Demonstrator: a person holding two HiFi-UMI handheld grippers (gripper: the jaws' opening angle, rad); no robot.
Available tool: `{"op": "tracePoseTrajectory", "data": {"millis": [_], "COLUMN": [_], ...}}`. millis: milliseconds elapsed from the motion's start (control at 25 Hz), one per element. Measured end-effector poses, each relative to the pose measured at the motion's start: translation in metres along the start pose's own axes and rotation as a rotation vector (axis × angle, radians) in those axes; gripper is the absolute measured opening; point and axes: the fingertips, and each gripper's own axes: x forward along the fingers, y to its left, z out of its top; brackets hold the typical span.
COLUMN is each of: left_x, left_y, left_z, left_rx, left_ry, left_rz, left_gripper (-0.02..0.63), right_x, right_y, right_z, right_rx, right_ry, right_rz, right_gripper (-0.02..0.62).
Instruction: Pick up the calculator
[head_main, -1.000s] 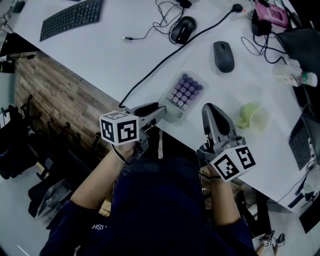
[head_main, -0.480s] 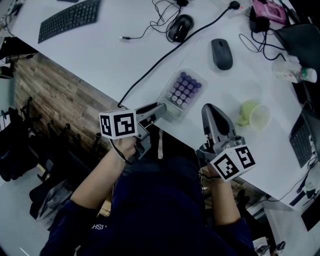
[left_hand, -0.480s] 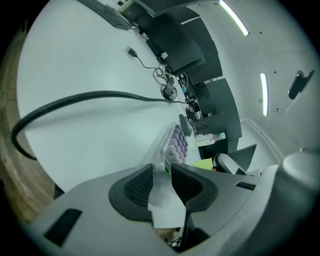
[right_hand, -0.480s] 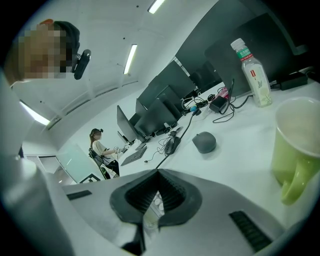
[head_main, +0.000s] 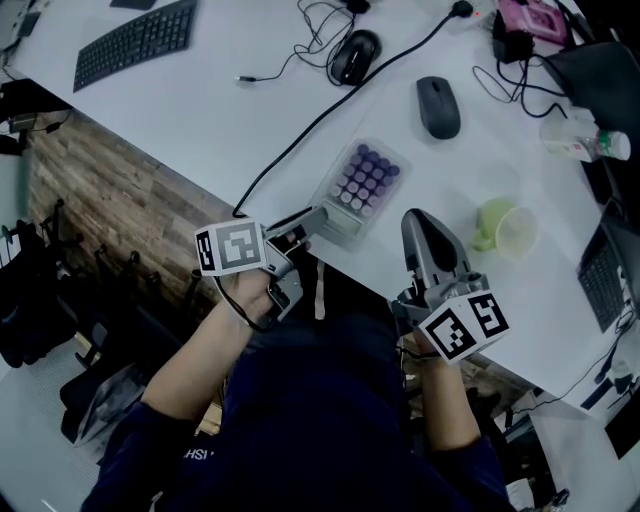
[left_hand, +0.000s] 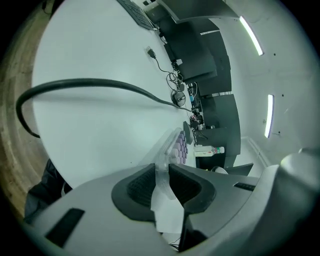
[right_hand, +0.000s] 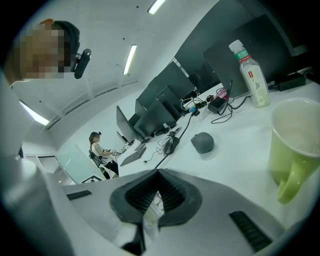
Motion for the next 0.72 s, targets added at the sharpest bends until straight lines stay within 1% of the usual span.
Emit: {"op": "tracePoseTrajectory", "data": {"millis": [200,400,440,560,600,720], "left_x": [-0.003,-0.005,-0.005,-0.002,-0.002,-0.007], "left_y": [-0.003,-0.007,-0.009,-0.024,-0.027,-0.029], "left_z": [0.006,0.009,0.009,0.011,0.013,0.017], "left_rx": [-0.013,-0.023,-0.027,-0.053,-0.058,-0.069], "left_ry": [-0.029,-0.04,-0.043,-0.059,-0.064,-0.078], "left_rz": [-0.013,-0.032,-0.045,-0.133,-0.147,-0.141], "left_gripper": [0.1,0.098,0.098,0.098,0.098,0.098], "right_x": [-0.002,-0.004,-0.004,-0.006,-0.006,-0.008], "right_y": [0.0,0.002,0.003,0.005,0.006,0.009], "right_z": [0.002,0.006,0.007,0.012,0.014,0.021], "right_rx": [-0.004,-0.008,-0.009,-0.016,-0.019,-0.03], "right_ry": [-0.007,-0.018,-0.021,-0.032,-0.035,-0.047], "right_rz": [-0.003,-0.007,-0.008,-0.01,-0.011,-0.015], "right_gripper": [0.005,0.005,0.005,0.005,0.005,0.005]}}
